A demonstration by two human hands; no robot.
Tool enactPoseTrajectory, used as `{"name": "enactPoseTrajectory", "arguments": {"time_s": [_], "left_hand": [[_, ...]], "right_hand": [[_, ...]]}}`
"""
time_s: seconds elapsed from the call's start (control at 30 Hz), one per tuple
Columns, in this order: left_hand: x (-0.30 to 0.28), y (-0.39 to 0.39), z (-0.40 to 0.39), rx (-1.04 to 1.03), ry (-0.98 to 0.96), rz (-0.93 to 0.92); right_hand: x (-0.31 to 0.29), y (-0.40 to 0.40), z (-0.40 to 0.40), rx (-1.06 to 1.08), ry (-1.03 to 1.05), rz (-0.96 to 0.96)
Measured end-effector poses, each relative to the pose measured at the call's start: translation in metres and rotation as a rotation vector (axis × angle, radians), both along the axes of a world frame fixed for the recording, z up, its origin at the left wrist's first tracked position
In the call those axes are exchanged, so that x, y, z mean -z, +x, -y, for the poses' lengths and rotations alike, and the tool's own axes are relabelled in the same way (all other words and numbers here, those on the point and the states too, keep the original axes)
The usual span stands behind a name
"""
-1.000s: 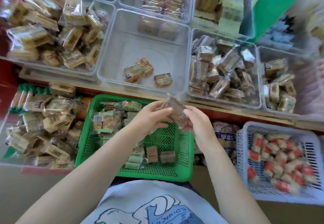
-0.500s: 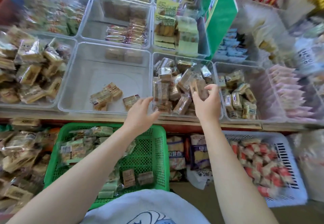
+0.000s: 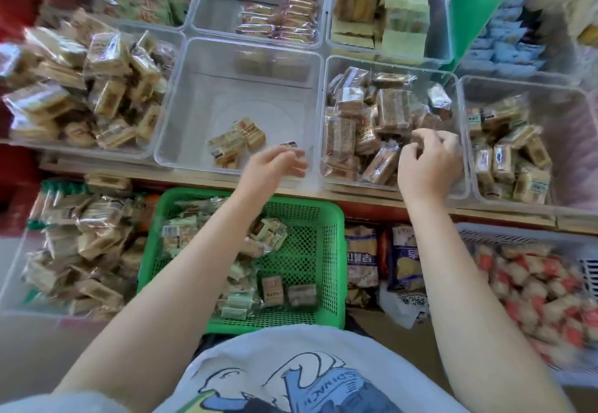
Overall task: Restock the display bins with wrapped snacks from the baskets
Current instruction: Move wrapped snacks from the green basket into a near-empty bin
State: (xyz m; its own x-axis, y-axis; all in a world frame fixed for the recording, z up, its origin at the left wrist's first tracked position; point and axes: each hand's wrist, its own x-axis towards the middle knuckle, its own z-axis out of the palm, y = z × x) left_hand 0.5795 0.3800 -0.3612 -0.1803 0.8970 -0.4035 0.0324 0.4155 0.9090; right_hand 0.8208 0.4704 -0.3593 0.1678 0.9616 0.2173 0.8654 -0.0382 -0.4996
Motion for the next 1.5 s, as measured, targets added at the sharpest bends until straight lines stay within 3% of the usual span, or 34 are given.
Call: {"name": "enactPoseTrajectory", "arguments": {"time_s": [0.07, 0.1, 0.23, 0.33, 0.5, 0.6, 0.7, 0.8, 0.9, 1.03, 1.13, 1.27, 1.37, 1.5], "left_hand": [[0.007, -0.028, 0.011, -0.200, -0.024, 0.069], [0.015, -0.041, 0.020, -0.245, -0.063, 0.057], [0.058, -0.071, 0.068, -0.261, -0.335, -0.020], [0.079, -0.084, 0.104, -0.237, -0.492, -0.063], [0.087, -0.089, 0.145, -0.148, -0.598, -0.071], [0.089, -0.090, 0.152, -0.143, -0.626, -0.034], [0.085, -0.086, 0.148, -0.108, -0.618, -0.020], [0.070, -0.074, 0.135, -0.058, -0.494, 0.162], [0.048, -0.058, 0.116, -0.073, -0.309, 0.279], [0.011, -0.046, 0.086, -0.010, -0.199, 0.217], [-0.011, -0.037, 0.063, 0.071, -0.190, 0.116], [-0.030, -0.016, 0.031, 0.158, -0.136, -0.003], [-0.033, 0.000, 0.012, 0.099, -0.051, -0.030], [-0.011, 0.008, 0.003, 0.229, -0.040, -0.434]], "right_hand": [[0.004, -0.027, 0.049, -0.192, 0.072, -0.136], [0.012, -0.043, 0.073, -0.306, 0.013, -0.190], [0.068, -0.104, 0.139, -0.568, -0.631, -0.182], [0.118, -0.139, 0.164, -0.602, -0.934, -0.026], [0.154, -0.165, 0.180, -0.527, -1.072, -0.007], [0.152, -0.165, 0.179, -0.353, -1.095, -0.200], [0.123, -0.155, 0.178, -0.098, -1.170, -0.606], [0.083, -0.134, 0.178, -0.060, -1.146, -0.983], [0.047, -0.117, 0.174, -0.081, -1.068, -1.132], [0.008, -0.098, 0.155, -0.139, -0.824, -0.946], [-0.019, -0.078, 0.140, -0.372, -0.582, -0.652], [-0.043, -0.063, 0.116, -0.679, -0.415, -0.155], [-0.052, -0.050, 0.085, -0.642, -0.284, -0.054], [-0.055, -0.030, 0.010, -0.456, -0.109, 0.018]]}}
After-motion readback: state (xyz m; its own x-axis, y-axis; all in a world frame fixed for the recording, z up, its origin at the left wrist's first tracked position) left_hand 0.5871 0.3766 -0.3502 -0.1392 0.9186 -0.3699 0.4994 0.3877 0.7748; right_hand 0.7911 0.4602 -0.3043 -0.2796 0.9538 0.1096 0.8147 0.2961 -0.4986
